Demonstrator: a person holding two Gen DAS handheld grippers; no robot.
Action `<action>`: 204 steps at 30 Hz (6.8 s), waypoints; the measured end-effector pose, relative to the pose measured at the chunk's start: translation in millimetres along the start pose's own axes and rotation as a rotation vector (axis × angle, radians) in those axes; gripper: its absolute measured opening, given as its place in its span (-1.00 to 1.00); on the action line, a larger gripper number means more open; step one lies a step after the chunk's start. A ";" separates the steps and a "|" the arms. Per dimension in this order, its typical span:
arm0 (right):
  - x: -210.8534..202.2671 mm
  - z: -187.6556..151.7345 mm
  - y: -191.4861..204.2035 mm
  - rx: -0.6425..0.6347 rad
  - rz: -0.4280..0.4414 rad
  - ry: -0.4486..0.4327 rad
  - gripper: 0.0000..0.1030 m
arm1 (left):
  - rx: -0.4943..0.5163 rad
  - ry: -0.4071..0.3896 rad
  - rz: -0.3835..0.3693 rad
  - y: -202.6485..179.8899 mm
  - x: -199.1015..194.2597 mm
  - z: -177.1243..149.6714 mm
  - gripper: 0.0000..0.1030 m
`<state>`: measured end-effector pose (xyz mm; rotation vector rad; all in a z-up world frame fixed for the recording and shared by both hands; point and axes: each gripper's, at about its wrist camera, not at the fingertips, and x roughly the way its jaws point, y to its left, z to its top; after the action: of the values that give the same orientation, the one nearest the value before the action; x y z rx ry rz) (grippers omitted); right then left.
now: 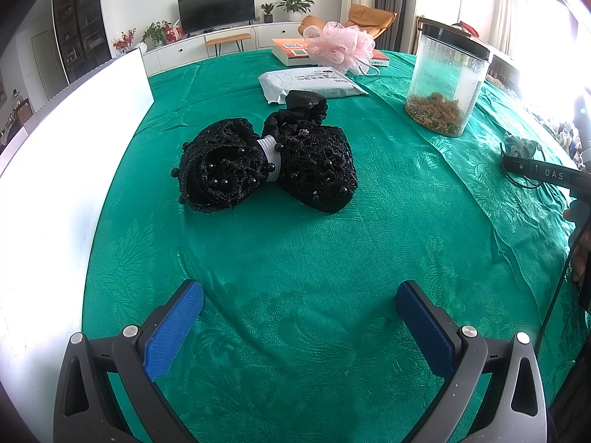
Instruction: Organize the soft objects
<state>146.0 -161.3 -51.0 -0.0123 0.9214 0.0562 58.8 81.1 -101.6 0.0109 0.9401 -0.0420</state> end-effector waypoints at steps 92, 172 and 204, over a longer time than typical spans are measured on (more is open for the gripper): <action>-156.9 176.2 166.5 -0.315 0.372 -0.122 -0.41 | -0.242 -0.079 -0.071 174.6 -132.5 134.4 -0.01; -24.0 -51.0 93.2 -0.138 0.107 -0.012 0.70 | -0.072 0.007 0.049 -1.3 46.0 69.0 1.00; -24.0 -51.2 93.2 -0.138 0.107 -0.012 0.70 | -0.073 0.006 0.048 -1.4 46.0 69.1 1.00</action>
<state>85.8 -71.0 -61.6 -0.0903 0.9043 0.2192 141.6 76.3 -98.0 -0.0338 0.9467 0.0369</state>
